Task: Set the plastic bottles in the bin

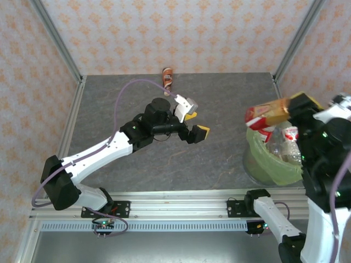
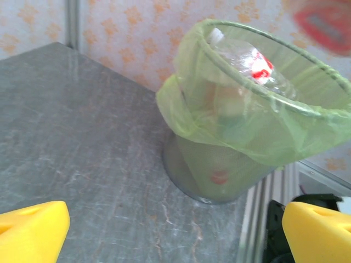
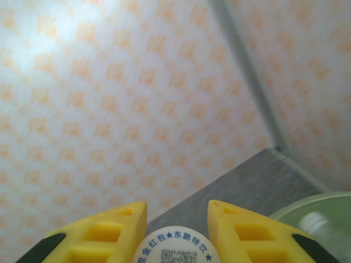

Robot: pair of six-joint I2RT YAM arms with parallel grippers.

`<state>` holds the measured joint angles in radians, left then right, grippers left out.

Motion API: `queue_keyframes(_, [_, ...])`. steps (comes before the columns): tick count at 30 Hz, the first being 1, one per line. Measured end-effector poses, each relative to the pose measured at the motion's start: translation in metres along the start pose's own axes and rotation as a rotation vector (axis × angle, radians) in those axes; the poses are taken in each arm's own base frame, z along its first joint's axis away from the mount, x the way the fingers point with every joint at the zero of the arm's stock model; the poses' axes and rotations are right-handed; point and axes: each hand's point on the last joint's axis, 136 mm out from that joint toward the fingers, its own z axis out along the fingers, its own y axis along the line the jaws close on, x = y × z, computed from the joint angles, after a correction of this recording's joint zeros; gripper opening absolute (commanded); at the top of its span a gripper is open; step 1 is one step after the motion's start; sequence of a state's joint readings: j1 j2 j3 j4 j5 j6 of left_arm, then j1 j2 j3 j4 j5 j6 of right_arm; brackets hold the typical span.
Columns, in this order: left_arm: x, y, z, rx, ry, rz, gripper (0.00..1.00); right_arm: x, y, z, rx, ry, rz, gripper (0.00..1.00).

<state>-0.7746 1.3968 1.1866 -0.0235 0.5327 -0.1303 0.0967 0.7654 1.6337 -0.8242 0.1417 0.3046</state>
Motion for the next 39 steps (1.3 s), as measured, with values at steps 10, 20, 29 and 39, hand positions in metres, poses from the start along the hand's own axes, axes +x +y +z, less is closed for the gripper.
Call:
queue_keyframes(10, [0.018,0.041,0.002,-0.139,0.011,-0.056,1.0,-0.011,-0.088,-0.03,0.486,-0.064,-0.251,0.0])
queue_keyframes(20, [0.018,0.048,0.001,-0.178,0.005,-0.078,1.0,0.034,-0.105,0.005,0.588,0.078,-0.395,0.0])
queue_keyframes(29, [0.027,0.055,0.008,-0.198,0.025,-0.106,1.0,0.092,-0.126,0.029,0.626,0.257,-0.483,0.49])
queue_keyframes(39, [0.042,0.065,0.017,-0.219,0.066,-0.14,1.0,0.129,-0.12,0.049,0.566,0.44,-0.504,0.75])
